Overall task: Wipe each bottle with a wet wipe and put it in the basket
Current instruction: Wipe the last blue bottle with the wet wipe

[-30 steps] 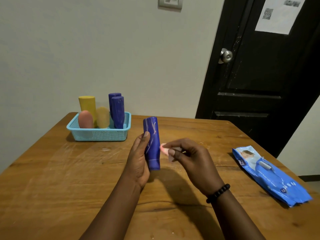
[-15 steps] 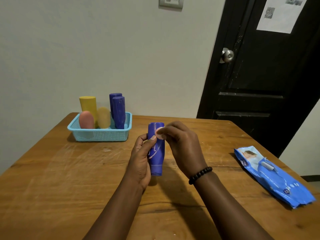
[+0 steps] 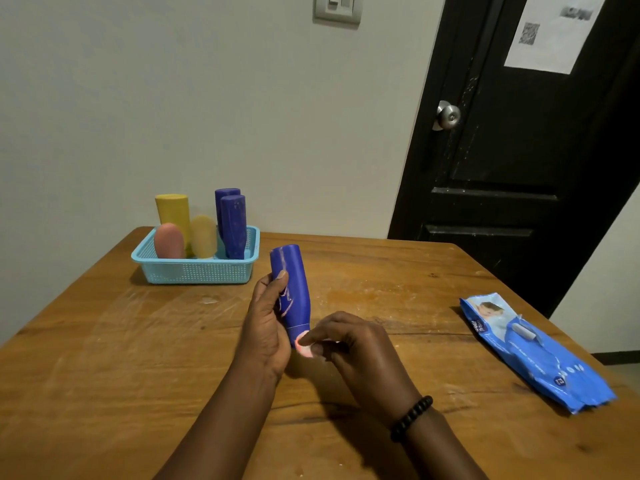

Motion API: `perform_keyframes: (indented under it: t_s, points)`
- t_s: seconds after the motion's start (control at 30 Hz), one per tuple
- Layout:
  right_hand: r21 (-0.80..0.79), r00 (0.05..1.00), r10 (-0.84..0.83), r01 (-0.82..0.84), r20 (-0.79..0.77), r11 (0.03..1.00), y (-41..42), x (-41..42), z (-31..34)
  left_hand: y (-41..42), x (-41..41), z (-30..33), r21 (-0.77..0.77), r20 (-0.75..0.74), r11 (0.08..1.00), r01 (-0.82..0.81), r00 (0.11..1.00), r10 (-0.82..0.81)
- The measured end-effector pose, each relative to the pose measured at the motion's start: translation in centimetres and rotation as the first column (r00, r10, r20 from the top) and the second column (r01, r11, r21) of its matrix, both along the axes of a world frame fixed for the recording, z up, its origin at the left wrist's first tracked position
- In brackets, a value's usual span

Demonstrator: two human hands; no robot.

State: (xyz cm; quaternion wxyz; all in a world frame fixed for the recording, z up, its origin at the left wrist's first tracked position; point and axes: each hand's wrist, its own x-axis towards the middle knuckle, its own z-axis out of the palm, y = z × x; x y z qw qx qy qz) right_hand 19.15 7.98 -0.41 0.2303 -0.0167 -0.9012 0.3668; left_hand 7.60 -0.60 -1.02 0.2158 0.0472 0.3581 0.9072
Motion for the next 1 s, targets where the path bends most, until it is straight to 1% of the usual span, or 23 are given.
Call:
perform_keyframes:
  t_s: [0.07, 0.1, 0.17, 0.23, 0.3, 0.37, 0.43, 0.5, 0.53, 0.57, 0.6, 0.67, 0.73, 0.77, 0.83, 0.9, 1.0]
  points:
    - [-0.034, 0.998, 0.039, -0.037, 0.057, 0.999, 0.5, 0.4, 0.9, 0.0, -0.1, 0.0, 0.021, 0.007, 1.000, 0.004, 1.000, -0.004]
    - [-0.082, 0.999, 0.036, -0.033, 0.041, 0.996, 0.8, 0.4, 1.4, 0.0, -0.2, 0.0, 0.031, 0.004, 0.999, 0.008, 1.000, -0.008]
    - [-0.151, 0.997, -0.049, 0.041, -0.053, 0.988, 1.1, -0.1, 2.4, 0.1, -0.3, 0.0, 0.033, -0.016, 0.999, 0.020, 1.000, -0.020]
    - [-0.100, 0.981, -0.136, 0.122, -0.141, 0.987, 0.9, -1.0, 3.0, 0.2, -0.3, 0.0, 0.033, -0.027, 0.998, 0.048, 0.999, -0.047]
    - [-0.013, 0.976, -0.132, 0.131, -0.171, 0.991, 0.2, -1.8, 2.8, 0.2, -0.2, -0.1, 0.045, -0.015, 0.996, 0.079, 0.997, -0.078]
    - [0.039, 0.982, -0.098, 0.105, -0.163, 0.994, -0.3, -1.9, 2.0, 0.1, -0.4, -0.3, 0.059, 0.034, 0.995, 0.076, 0.996, -0.078]
    - [0.045, 0.989, -0.043, 0.050, -0.140, 0.998, -0.5, -1.3, 1.2, -0.1, -0.6, -0.4, 0.059, 0.078, 0.997, 0.047, 0.996, -0.052]
    - [0.041, 0.997, 0.009, -0.006, -0.076, 0.999, -0.4, -0.5, 0.9, -0.1, -0.8, -0.5, 0.045, 0.073, 0.999, 0.026, 0.997, -0.029]
    - [0.020, 0.999, 0.029, -0.028, -0.022, 0.999, -0.2, -0.1, 1.0, -0.1, -0.7, -0.4, 0.045, 0.073, 0.999, 0.018, 0.997, -0.021]
    - [-0.034, 0.999, 0.048, -0.047, 0.020, 0.998, 0.1, 0.2, 1.1, 0.0, -0.6, -0.4, 0.053, 0.078, 0.998, 0.016, 0.997, -0.020]
    - [-0.127, 0.998, 0.062, -0.058, 0.027, 0.990, 0.5, 0.3, 1.2, 0.0, -0.4, -0.3, 0.067, 0.087, 0.997, 0.028, 0.996, -0.033]
    - [-0.317, 0.999, 0.031, -0.040, -0.035, 0.948, 0.9, 0.4, 1.3, 0.2, -0.3, -0.1, 0.103, 0.107, 0.990, 0.091, 0.989, -0.102]
    - [-0.410, 0.994, -0.046, 0.001, -0.101, 0.912, 1.1, 0.3, 1.1, 0.3, -0.3, 0.0, 0.130, 0.102, 0.978, 0.162, 0.979, -0.176]
    - [-0.436, 0.991, -0.072, 0.015, -0.114, 0.900, 1.1, 0.1, 1.1, 0.4, -0.3, -0.1, 0.128, 0.088, 0.974, 0.184, 0.977, -0.196]
    - [-0.462, 0.985, -0.109, 0.035, -0.135, 0.886, 1.2, -0.2, 1.1, 0.6, -0.3, -0.1, 0.107, 0.068, 0.979, 0.176, 0.981, -0.184]
    - [-0.455, 0.976, -0.148, 0.059, -0.162, 0.889, 1.4, -0.6, 1.4, 0.6, -0.4, -0.1, 0.119, 0.063, 0.981, 0.153, 0.985, -0.161]
    - [-0.414, 0.965, -0.187, 0.097, -0.184, 0.905, 1.6, -1.3, 2.0, 0.6, -0.5, -0.2, 0.157, 0.074, 0.972, 0.177, 0.979, -0.190]
